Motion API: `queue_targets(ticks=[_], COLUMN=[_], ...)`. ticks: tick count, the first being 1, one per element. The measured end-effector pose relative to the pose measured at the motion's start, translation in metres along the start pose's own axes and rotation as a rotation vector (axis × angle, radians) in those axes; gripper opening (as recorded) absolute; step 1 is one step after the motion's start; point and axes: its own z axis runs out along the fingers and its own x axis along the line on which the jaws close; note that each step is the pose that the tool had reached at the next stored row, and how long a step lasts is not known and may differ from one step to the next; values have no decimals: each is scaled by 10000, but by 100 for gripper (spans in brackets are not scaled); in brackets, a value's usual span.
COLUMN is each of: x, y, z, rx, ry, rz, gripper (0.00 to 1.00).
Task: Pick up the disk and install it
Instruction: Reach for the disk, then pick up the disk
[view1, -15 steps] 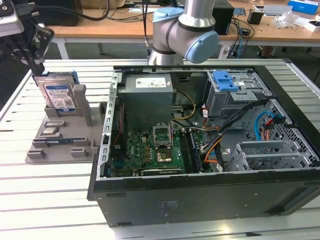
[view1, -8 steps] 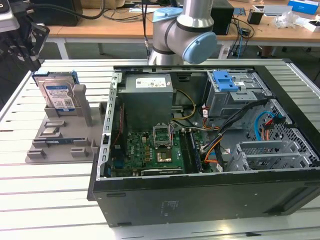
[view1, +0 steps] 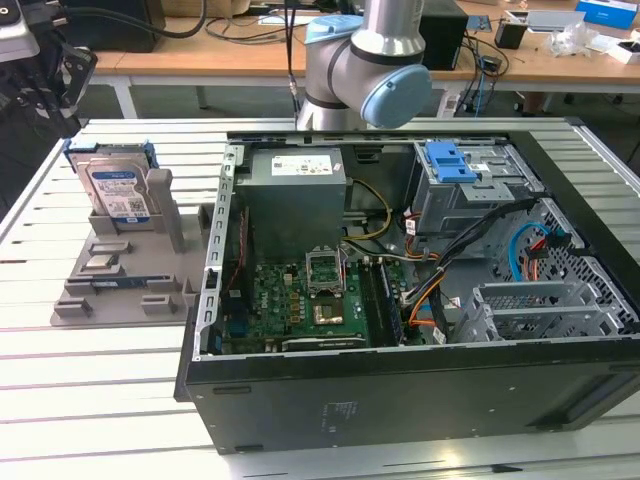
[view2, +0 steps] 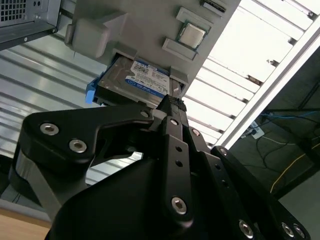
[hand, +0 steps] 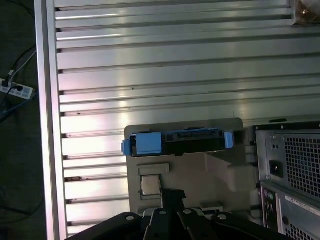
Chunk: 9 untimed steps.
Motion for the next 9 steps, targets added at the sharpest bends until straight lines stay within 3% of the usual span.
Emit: queue_targets(ticks=[9], x=[0], y=[3], z=[0], rx=[0], ry=[0], rz=[1], gripper=[11])
